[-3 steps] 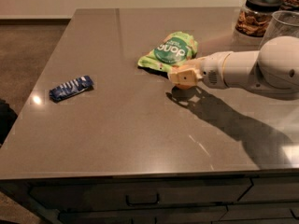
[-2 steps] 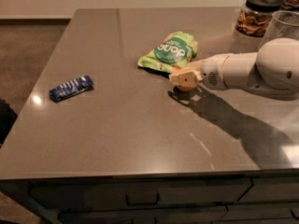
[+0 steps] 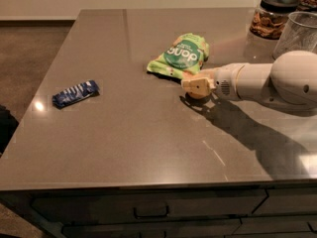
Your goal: Move orange near green rice chip bag
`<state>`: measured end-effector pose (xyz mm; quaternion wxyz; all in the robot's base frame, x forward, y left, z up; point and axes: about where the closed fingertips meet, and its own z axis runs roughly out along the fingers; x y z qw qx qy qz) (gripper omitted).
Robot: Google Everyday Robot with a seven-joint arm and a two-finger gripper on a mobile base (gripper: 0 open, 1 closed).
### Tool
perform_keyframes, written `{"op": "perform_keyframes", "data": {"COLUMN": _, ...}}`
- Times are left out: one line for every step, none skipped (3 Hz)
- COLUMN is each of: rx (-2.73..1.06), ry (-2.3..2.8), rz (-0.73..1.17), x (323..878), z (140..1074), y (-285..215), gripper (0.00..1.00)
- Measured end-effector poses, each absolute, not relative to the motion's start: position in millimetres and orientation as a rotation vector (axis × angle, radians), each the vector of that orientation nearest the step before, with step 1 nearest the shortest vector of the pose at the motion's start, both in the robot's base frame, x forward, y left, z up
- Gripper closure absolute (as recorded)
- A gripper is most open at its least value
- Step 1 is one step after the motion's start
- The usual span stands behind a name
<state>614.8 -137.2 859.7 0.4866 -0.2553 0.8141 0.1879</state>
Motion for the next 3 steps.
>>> {"op": "perform_keyframes", "data": {"rx": -0.600, "ry": 1.975, "rz": 0.464, "x": 612.8, "z": 860.9, "y": -138.7, "gripper": 0.28}}
{"op": "perform_keyframes", "data": {"rx": -0.601, "ry": 1.975, "rz": 0.464, "x": 612.7, "z": 860.9, "y": -138.7, "gripper": 0.05}}
{"op": "perform_keyframes", "data": {"rx": -0.603, "ry": 1.973, "rz": 0.465, "x": 612.5, "z": 861.9, "y": -137.2, "gripper": 0.00}}
